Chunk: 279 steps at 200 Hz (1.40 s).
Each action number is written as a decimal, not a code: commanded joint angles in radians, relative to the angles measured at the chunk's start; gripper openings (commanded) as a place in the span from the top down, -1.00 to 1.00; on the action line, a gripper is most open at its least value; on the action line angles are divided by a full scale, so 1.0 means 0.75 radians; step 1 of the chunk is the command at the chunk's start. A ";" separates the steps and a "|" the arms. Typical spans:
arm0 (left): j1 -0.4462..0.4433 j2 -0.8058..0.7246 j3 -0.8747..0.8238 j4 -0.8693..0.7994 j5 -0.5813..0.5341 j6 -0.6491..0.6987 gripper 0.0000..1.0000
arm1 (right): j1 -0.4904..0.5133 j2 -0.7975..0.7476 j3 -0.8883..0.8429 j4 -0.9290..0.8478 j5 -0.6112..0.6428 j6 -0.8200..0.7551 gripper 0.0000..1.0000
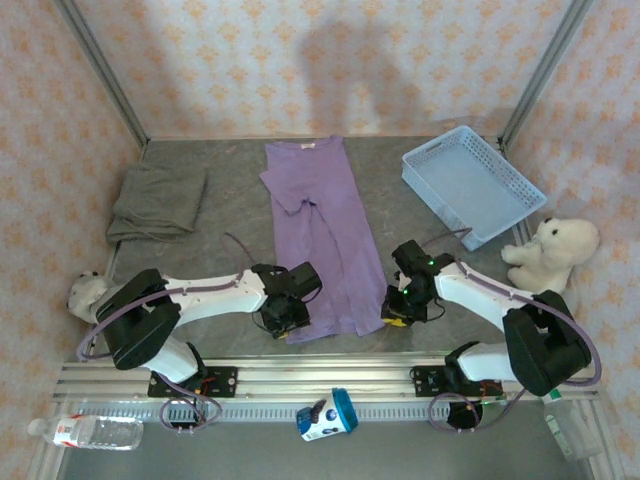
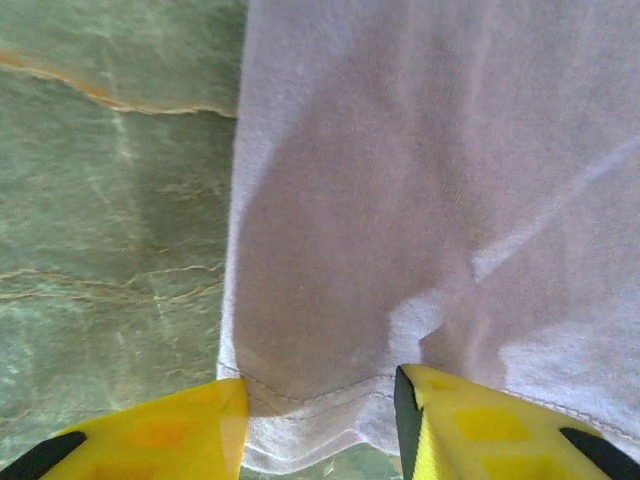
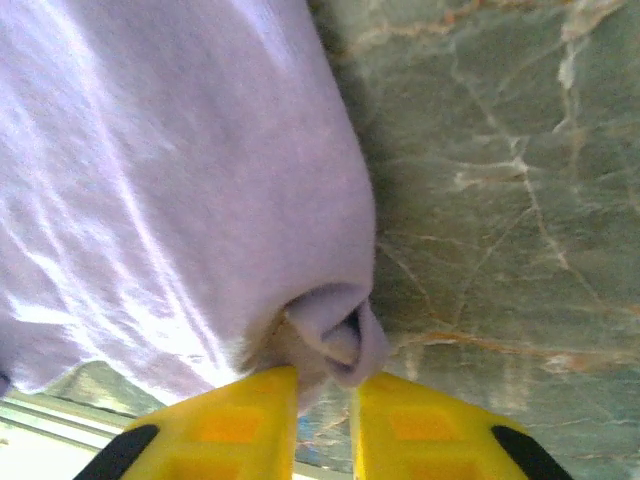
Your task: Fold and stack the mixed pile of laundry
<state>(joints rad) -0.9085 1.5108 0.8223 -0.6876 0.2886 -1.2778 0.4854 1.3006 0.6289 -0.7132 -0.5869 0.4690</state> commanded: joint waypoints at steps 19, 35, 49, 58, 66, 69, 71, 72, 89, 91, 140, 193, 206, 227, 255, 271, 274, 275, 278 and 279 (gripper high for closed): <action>-0.017 -0.088 -0.029 -0.079 -0.049 -0.033 0.06 | 0.005 -0.024 0.082 -0.099 0.114 -0.073 0.08; -0.029 -0.041 -0.014 -0.037 -0.034 -0.034 0.06 | 0.006 0.017 0.084 -0.067 0.097 -0.082 0.06; -0.052 0.024 0.033 -0.011 -0.031 -0.026 0.06 | 0.005 0.075 0.081 -0.033 0.060 -0.078 0.07; -0.070 0.068 0.060 0.009 -0.023 -0.023 0.08 | 0.007 0.105 0.079 -0.013 0.047 -0.079 0.10; -0.082 0.111 0.081 0.024 -0.005 -0.015 0.12 | 0.007 0.128 0.077 -0.002 0.051 -0.084 0.14; -0.083 0.126 0.088 0.026 0.002 -0.010 0.13 | 0.007 0.133 0.078 0.000 0.055 -0.085 0.17; -0.082 0.135 0.091 0.025 0.005 -0.008 0.15 | 0.008 0.138 0.078 0.000 0.059 -0.087 0.19; -0.082 0.140 0.094 0.025 0.005 -0.007 0.17 | 0.008 0.140 0.078 0.001 0.060 -0.087 0.20; -0.080 0.197 0.110 0.020 0.005 0.014 0.36 | 0.007 0.158 0.083 0.004 0.069 -0.093 0.49; -0.081 0.201 0.110 0.020 0.005 0.015 0.38 | 0.008 0.159 0.082 0.004 0.069 -0.092 0.53; -0.034 0.173 0.182 -0.030 -0.063 0.054 1.00 | 0.007 0.092 0.198 -0.091 0.045 -0.092 1.00; 0.163 0.047 0.417 -0.137 -0.259 0.131 1.00 | -0.030 0.129 0.456 -0.150 0.183 -0.108 1.00; 0.219 0.033 0.471 -0.140 -0.282 0.152 1.00 | -0.047 0.186 0.538 -0.129 0.194 -0.090 1.00; 0.316 0.032 0.549 -0.150 -0.305 0.188 1.00 | -0.058 0.284 0.698 -0.105 0.204 -0.060 1.00; 0.465 0.075 0.640 -0.106 -0.276 0.262 1.00 | -0.064 0.443 0.908 -0.092 0.239 -0.034 1.00; 0.546 0.151 0.730 -0.098 -0.223 0.323 1.00 | -0.079 0.553 1.030 -0.100 0.259 -0.008 1.00; 0.556 0.170 0.753 -0.102 -0.213 0.342 1.00 | -0.085 0.573 1.054 -0.097 0.258 -0.003 1.00; 0.562 0.174 0.761 -0.104 -0.211 0.347 1.00 | -0.085 0.581 1.060 -0.097 0.258 -0.001 1.00; 0.576 0.200 0.786 -0.110 -0.202 0.363 1.00 | -0.089 0.600 1.084 -0.093 0.259 0.006 1.00; 0.580 0.203 0.794 -0.113 -0.199 0.368 1.00 | -0.091 0.609 1.090 -0.092 0.259 0.010 1.00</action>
<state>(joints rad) -0.5385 1.5757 1.3140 -0.7517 0.1261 -1.1034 0.4393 1.6672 1.3396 -0.7856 -0.4438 0.4351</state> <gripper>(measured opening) 0.039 0.048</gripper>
